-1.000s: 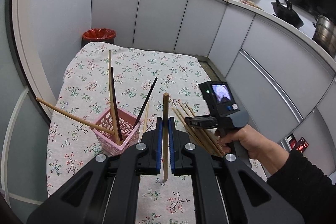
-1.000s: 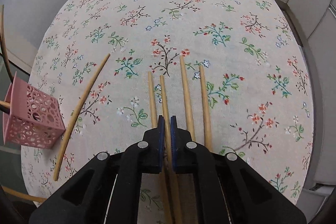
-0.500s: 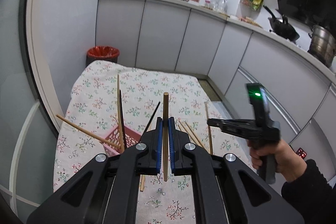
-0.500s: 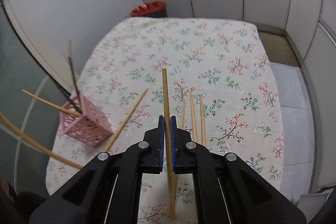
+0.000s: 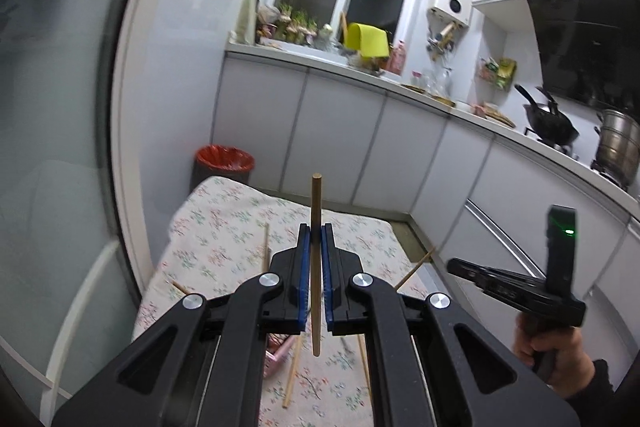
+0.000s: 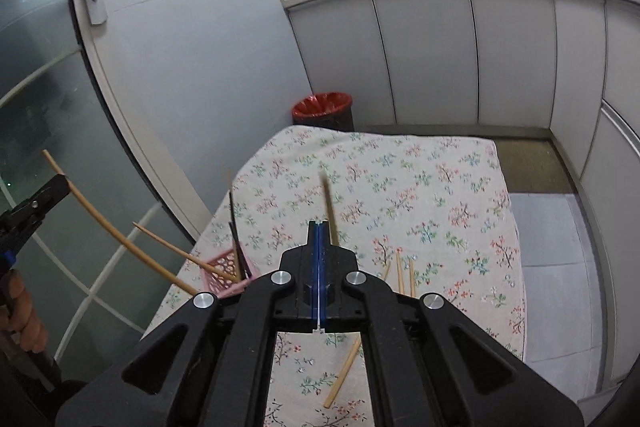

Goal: Organize utensils

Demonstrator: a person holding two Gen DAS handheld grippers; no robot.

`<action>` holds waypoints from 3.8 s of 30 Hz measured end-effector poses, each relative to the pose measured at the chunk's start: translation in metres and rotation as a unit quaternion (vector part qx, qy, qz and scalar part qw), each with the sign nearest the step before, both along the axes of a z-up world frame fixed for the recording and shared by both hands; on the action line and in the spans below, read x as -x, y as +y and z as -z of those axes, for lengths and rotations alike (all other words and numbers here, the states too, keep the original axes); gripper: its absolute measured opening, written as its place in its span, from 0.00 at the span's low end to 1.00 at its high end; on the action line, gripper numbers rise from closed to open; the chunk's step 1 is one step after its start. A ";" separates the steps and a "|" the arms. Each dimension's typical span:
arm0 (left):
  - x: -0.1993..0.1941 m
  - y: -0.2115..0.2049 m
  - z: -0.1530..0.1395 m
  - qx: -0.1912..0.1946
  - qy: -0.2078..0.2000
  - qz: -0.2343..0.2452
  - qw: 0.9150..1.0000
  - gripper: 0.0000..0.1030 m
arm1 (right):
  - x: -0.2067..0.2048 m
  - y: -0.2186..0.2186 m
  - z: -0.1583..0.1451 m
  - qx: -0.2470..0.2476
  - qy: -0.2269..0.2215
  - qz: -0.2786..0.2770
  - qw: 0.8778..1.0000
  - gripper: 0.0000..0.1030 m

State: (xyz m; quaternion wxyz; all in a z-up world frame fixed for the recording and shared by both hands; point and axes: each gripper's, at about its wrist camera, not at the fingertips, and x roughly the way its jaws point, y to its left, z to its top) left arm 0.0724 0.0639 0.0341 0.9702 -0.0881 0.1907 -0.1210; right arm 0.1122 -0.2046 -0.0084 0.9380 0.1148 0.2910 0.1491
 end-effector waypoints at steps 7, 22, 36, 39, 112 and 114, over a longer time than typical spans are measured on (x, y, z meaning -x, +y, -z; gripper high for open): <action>-0.009 0.007 0.005 0.012 0.017 0.000 1.000 0.05 | -0.021 -0.001 0.017 0.007 0.044 -0.003 0.999 0.00; -0.014 -0.001 0.023 0.002 0.054 0.034 0.998 0.05 | -0.117 -0.090 0.136 -0.033 0.229 0.144 0.962 0.39; -0.020 0.027 0.011 0.017 0.026 -0.002 1.000 0.05 | -0.234 -0.105 0.214 -0.046 0.305 0.205 0.929 0.36; -0.023 0.027 0.012 0.016 0.027 0.001 1.000 0.05 | -0.248 -0.096 0.211 0.005 0.304 0.229 0.925 0.26; -0.064 0.067 0.068 -0.069 0.120 -0.143 0.980 0.60 | -0.048 0.132 -0.013 -0.039 -0.194 0.108 0.974 0.04; -0.066 0.077 0.075 -0.069 0.134 -0.154 0.976 0.65 | -0.055 0.138 -0.005 -0.030 -0.195 0.122 0.973 0.04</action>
